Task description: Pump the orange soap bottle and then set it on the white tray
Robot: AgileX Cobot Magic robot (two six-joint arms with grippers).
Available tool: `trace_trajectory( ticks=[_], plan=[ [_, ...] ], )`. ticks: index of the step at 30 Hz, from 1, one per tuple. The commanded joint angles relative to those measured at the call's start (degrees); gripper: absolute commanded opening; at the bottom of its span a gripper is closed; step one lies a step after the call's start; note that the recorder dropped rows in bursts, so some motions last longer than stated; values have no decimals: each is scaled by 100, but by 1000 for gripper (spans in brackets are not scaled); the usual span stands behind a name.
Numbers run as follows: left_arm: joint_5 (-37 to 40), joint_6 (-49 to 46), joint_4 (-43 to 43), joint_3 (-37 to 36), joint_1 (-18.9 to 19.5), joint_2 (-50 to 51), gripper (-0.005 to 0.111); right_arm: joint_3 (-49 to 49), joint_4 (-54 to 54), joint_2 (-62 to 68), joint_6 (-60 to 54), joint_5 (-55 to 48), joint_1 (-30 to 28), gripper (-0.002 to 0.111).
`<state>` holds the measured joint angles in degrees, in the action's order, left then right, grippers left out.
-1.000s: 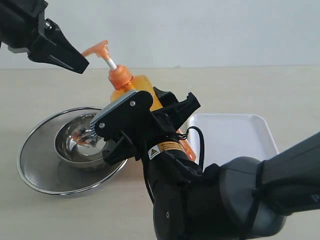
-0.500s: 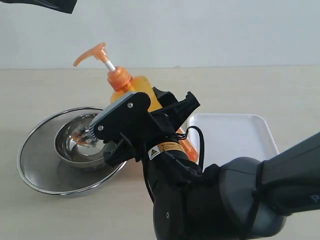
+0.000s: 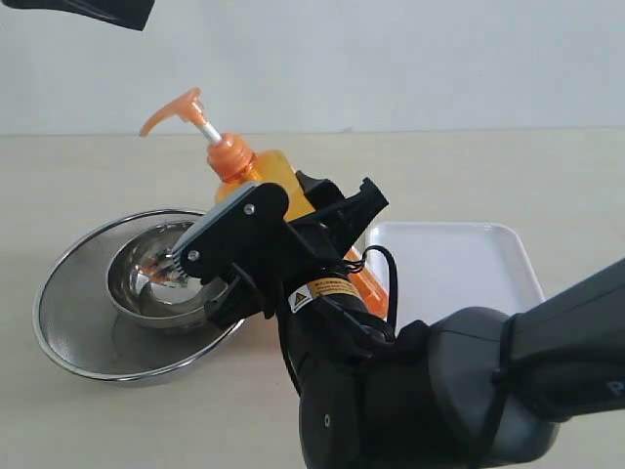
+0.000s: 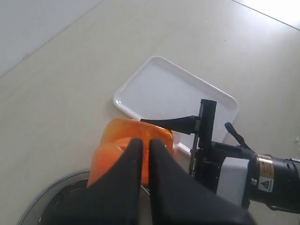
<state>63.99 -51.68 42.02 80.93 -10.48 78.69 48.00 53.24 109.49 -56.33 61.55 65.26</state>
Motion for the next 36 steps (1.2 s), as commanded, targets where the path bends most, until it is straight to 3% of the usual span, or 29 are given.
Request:
trace_trajectory(
  ticks=[1, 10, 36],
  plan=[
    [98, 69, -147, 26, -8, 295, 5, 46, -155, -78, -131, 332, -11, 0],
    [36, 17, -356, 26, -8, 885, 5, 46, -250, -78, -305, 125, -11, 0],
    [266, -106, -359, -109, -8, 1370, 5, 46, -669, -78, -266, 73, -11, 0]
  ],
)
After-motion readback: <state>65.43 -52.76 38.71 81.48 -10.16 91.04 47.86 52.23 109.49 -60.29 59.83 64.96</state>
